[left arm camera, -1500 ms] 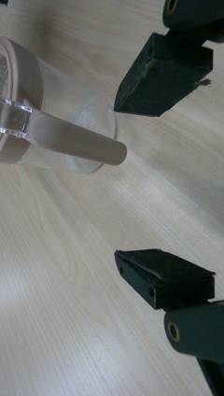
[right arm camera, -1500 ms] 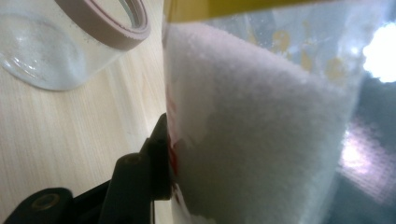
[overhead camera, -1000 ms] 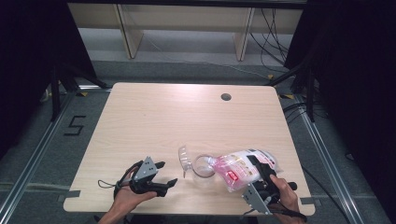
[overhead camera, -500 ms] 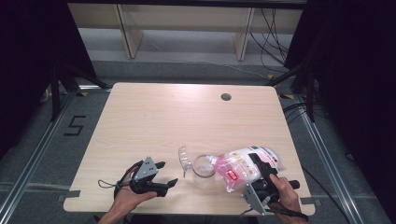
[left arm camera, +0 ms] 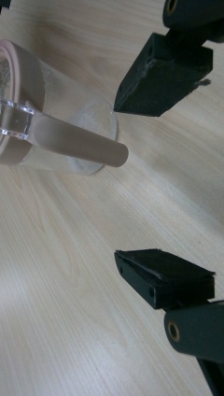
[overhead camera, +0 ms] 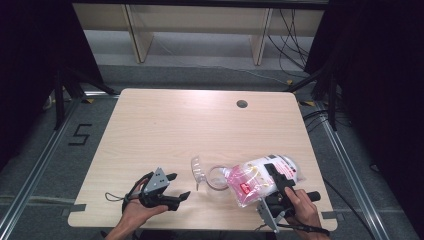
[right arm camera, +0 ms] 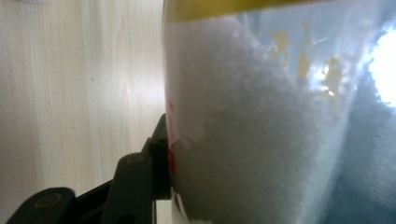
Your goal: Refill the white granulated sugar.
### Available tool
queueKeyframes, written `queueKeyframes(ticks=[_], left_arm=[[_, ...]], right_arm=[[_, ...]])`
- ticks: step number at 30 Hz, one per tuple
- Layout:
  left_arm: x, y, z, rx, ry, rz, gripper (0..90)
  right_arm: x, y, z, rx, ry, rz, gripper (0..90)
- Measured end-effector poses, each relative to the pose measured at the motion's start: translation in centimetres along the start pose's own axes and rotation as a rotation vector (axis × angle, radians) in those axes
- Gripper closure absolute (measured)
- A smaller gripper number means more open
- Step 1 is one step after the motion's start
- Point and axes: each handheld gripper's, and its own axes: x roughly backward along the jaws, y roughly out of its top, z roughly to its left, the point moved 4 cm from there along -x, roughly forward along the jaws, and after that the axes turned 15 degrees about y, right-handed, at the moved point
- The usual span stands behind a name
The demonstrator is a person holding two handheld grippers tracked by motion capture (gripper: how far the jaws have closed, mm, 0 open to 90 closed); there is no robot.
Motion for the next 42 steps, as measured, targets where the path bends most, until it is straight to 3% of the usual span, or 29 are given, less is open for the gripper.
queueKeyframes(ticks=[1,3,5,6,7,9,10,12,13,15,17,19,20,21,22,24,32,35,37,39,42], left_arm=[[0.0,-0.01,0.0,-0.001,0.001,0.001,23.1],[-0.02,-0.03,-0.08,0.01,-0.001,0.004,23.1],[-0.03,-0.09,0.03,-0.003,0.004,0.015,23.1],[-0.08,-0.04,-0.17,0.018,-0.004,0.005,23.1],[-0.09,-0.05,-0.17,0.018,-0.004,0.006,23.1],[-0.11,-0.08,-0.1,0.009,-0.009,0.009,23.1],[-0.12,-0.07,-0.05,0.004,-0.007,0.011,23.1],[-0.13,-0.08,-0.07,0.007,-0.009,0.01,23.1],[-0.11,-0.04,0.0,-0.003,-0.007,0.003,23.1],[-0.09,-0.03,0.02,-0.004,-0.005,0.005,23.1],[-0.1,-0.03,0.03,-0.003,-0.005,0.004,23.1],[-0.11,-0.04,0.04,-0.005,-0.007,0.004,23.1],[-0.12,-0.03,0.04,-0.004,-0.007,0.005,23.1],[-0.13,-0.04,0.03,-0.004,-0.007,0.006,23.1],[-0.12,-0.04,0.02,-0.003,-0.006,0.005,23.1],[-0.12,-0.04,0.02,-0.002,-0.006,0.005,23.1],[-0.13,-0.04,0.03,-0.003,-0.006,0.004,23.1],[-0.12,-0.04,0.04,-0.004,-0.007,0.006,23.1],[-0.12,-0.05,0.02,-0.004,-0.007,0.006,23.1],[-0.12,-0.05,0.01,-0.004,-0.006,0.006,23.1],[-0.13,-0.05,0.02,-0.003,-0.006,0.005,23.1]], right_arm=[[0.01,0.02,0.05,-0.002,0.0,0.005,55.3],[0.06,0.2,-0.25,0.066,-0.003,0.021,55.3],[0.05,0.17,-0.14,0.056,-0.003,0.028,55.4],[-0.01,0.16,-0.16,0.059,-0.003,0.032,55.5],[-0.08,0.05,0.02,0.03,-0.007,0.027,55.5],[-0.11,0.05,-0.07,0.062,-0.015,0.041,55.6],[-0.04,0.17,-0.28,0.106,-0.014,0.059,55.6],[-0.03,0.16,-0.25,0.098,-0.016,0.059,55.6],[-0.03,0.12,-0.04,0.051,-0.014,0.052,55.7],[-0.04,0.2,-0.17,0.086,-0.018,0.066,55.8],[-0.06,0.19,-0.03,0.077,-0.028,0.068,55.8],[0.11,0.34,-0.35,0.125,-0.027,0.083,55.9],[0.02,0.42,-0.34,0.128,-0.021,0.074,55.9],[-0.03,0.33,-0.06,0.086,-0.018,0.069,55.9],[-0.12,0.37,-0.04,0.092,-0.026,0.067,55.9],[-0.03,0.64,-0.39,0.154,-0.026,0.085,56.1],[-0.26,0.62,0.05,0.12,-0.027,0.088,56.3],[-0.22,0.79,-0.24,0.168,-0.035,0.101,56.5],[-0.29,0.72,-0.12,0.158,-0.032,0.1,56.5],[-0.31,0.84,-0.36,0.212,-0.046,0.097,56.6],[-0.4,0.85,-0.18,0.201,-0.042,0.094,56.6]])
